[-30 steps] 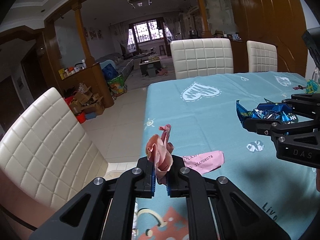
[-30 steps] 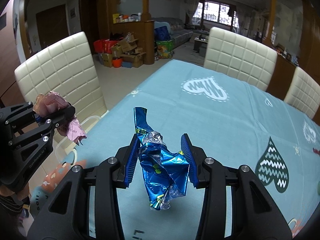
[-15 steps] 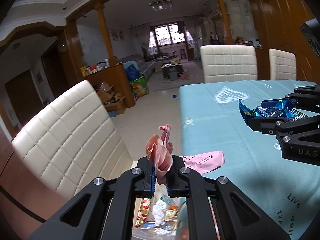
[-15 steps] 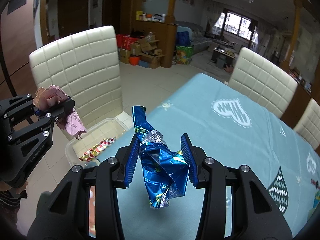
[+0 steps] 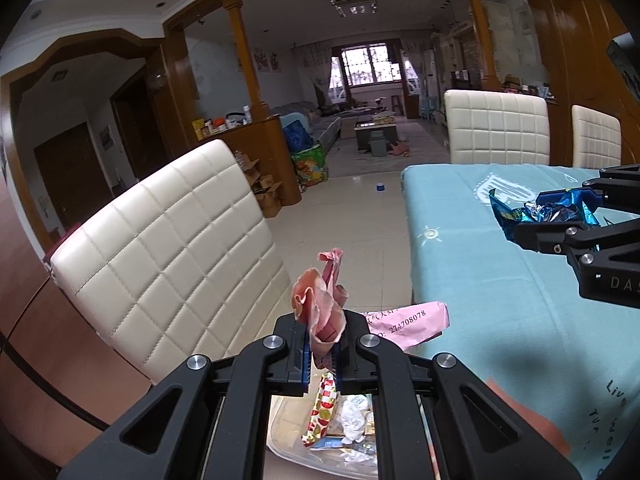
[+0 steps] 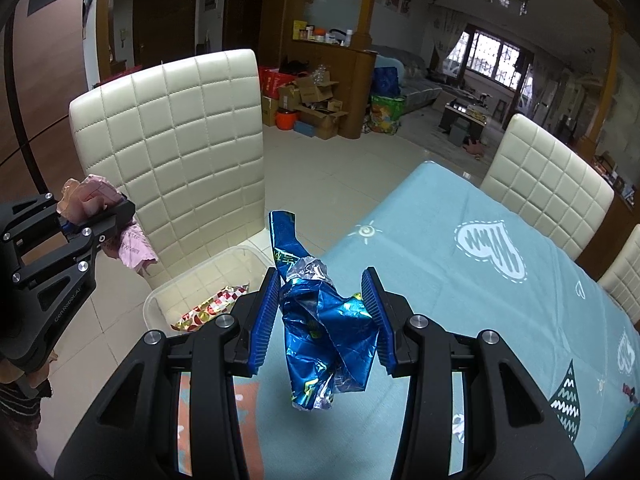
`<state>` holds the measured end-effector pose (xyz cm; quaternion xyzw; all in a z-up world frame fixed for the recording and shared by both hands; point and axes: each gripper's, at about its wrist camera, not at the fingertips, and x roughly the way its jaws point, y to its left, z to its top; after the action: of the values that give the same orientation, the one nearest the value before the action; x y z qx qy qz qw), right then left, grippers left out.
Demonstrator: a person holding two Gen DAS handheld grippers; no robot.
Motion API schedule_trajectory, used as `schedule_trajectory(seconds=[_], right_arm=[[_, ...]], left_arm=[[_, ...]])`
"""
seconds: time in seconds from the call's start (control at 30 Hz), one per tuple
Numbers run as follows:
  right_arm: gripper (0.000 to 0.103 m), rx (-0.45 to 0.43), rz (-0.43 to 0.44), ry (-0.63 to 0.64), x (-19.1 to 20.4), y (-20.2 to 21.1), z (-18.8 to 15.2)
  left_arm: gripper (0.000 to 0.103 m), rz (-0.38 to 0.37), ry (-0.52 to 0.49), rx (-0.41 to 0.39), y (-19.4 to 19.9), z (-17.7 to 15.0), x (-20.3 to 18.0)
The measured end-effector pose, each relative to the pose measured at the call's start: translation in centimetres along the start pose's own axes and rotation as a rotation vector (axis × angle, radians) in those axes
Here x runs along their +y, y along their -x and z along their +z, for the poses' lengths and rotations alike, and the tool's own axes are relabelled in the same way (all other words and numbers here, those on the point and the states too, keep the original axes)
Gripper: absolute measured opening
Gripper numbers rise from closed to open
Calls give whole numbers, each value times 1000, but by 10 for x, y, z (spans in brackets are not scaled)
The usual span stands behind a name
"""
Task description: Collect trash
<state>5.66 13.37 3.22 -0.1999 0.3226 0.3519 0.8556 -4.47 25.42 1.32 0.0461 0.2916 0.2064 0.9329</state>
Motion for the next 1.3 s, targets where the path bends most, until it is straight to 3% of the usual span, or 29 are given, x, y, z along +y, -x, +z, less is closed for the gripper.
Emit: schedule_trajectory(seconds=[0.8,0.83,0.9,0.93,1.17,1.3], right_arm=[[46,5,32,70,44,-25,20],[50,9,23,71,44,-27,18],[88,15,2,51,37,-32,12],[93,16,-2,34,32,-34,9],[92,168,-4,-93,-3,-78,-22],[79,262,-24,-105,-6,-102,-39]], left_arm=[[8,39,69,33,-13,-15,35],[8,39,73,36,-14,-16,36],[8,37,80,43,-15,-19,39],[8,35,83,46,-16,-20,40],[8,12,80,75,-30,-28,30],[8,1,71,96,-39,-32,25]])
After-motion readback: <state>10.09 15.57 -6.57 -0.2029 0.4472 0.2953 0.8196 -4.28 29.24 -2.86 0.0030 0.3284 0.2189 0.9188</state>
